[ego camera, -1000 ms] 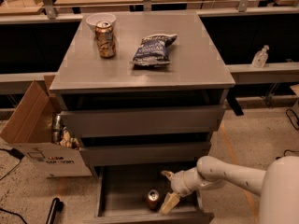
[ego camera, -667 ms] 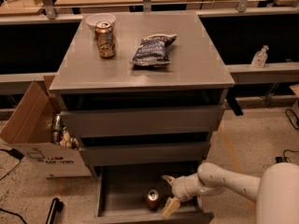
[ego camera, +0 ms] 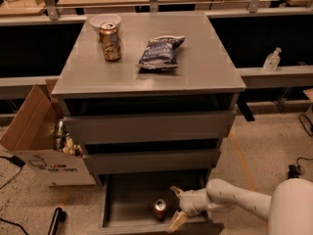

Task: Pick coke can from bottom drawer and place on counter

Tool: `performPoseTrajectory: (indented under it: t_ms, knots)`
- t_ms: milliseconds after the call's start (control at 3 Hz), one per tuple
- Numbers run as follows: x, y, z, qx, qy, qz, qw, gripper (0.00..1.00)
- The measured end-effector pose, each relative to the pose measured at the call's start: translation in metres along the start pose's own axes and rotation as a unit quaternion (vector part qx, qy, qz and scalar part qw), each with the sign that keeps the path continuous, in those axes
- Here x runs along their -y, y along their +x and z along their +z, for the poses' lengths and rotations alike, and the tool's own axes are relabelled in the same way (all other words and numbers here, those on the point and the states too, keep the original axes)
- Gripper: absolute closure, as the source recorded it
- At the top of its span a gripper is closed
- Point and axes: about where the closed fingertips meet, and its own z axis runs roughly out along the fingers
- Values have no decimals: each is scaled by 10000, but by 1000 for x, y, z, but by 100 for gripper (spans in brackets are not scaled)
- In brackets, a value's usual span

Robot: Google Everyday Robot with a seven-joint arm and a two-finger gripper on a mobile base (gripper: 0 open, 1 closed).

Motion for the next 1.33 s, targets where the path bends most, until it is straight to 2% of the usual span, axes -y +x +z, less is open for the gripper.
performPoseTrajectory:
  t_ms: [667, 1333]
  knots:
    - [33, -21, 29, 264, 475, 108, 9985, 0]
    - [33, -22, 36, 231, 526, -5, 9984, 0]
